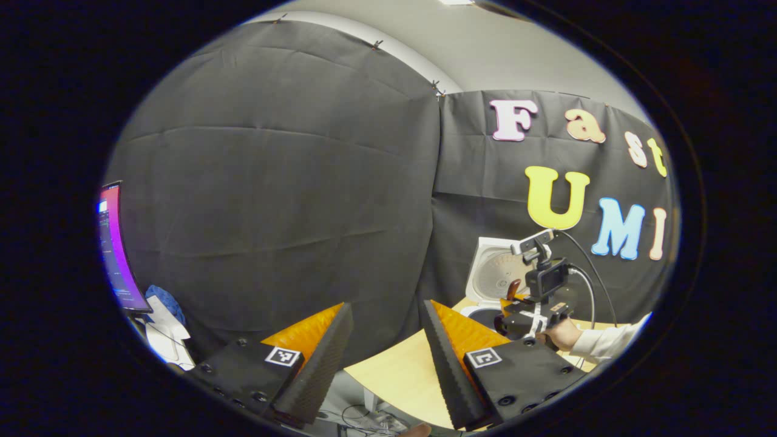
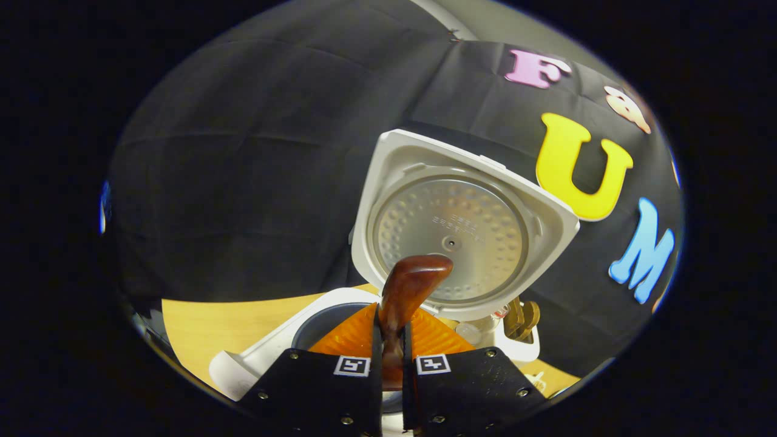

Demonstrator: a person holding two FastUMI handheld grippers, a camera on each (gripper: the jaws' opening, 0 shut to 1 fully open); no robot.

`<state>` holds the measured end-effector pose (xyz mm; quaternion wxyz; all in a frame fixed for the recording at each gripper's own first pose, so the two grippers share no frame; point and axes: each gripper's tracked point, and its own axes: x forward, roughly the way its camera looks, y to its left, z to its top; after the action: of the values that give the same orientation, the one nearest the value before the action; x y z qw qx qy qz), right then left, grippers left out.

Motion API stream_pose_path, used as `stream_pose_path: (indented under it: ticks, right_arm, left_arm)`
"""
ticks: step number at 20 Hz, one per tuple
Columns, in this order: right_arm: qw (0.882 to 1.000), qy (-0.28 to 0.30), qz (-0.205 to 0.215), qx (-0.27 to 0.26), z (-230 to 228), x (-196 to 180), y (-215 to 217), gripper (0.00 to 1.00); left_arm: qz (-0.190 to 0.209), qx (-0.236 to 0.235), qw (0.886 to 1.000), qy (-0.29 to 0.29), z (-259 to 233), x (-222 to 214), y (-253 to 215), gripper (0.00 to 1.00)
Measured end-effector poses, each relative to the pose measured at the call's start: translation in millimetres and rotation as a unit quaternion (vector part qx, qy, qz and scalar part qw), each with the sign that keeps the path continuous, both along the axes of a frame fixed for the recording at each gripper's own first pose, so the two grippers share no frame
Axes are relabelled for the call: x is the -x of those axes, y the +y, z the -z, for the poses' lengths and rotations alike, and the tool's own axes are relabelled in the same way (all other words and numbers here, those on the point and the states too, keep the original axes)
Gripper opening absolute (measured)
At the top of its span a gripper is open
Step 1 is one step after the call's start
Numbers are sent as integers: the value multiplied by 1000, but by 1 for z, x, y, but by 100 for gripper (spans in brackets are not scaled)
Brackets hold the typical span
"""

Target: Close the left gripper, press the button to open the rice cooker; take a wooden spoon from the chopstick holder with the right hand, scoop a spoonful of rice and pour it into the rice cooker, then put the wooden spoon back into the chopstick holder.

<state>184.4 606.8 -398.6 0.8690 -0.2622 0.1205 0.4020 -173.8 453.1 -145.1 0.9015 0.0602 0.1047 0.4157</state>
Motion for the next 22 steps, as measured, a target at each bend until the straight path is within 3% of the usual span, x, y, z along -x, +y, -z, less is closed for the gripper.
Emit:
stream_pose_path:
  ticks: [5,8,12,15,22]
  right_arm:
    - [994,-89,-32,48,-4,17,-2,13]
    - [1000,-19,0,6,-7,20,-9,13]
    - [993,77,68,-50,-12,5,-28,13]
    - [981,132,110,-95,-16,-8,-50,14]
    - [929,226,189,-225,-77,-9,-122,13]
  left_arm:
    - [-1,-6,1000,-6,-3,12,-5,84]
    - [0,-11,1000,-8,-8,30,-14,84]
    - [0,-18,1000,-13,-24,47,-18,82]
    - [3,-18,1000,-18,-27,62,-23,78]
    - [47,-12,998,-34,-42,74,-42,78]
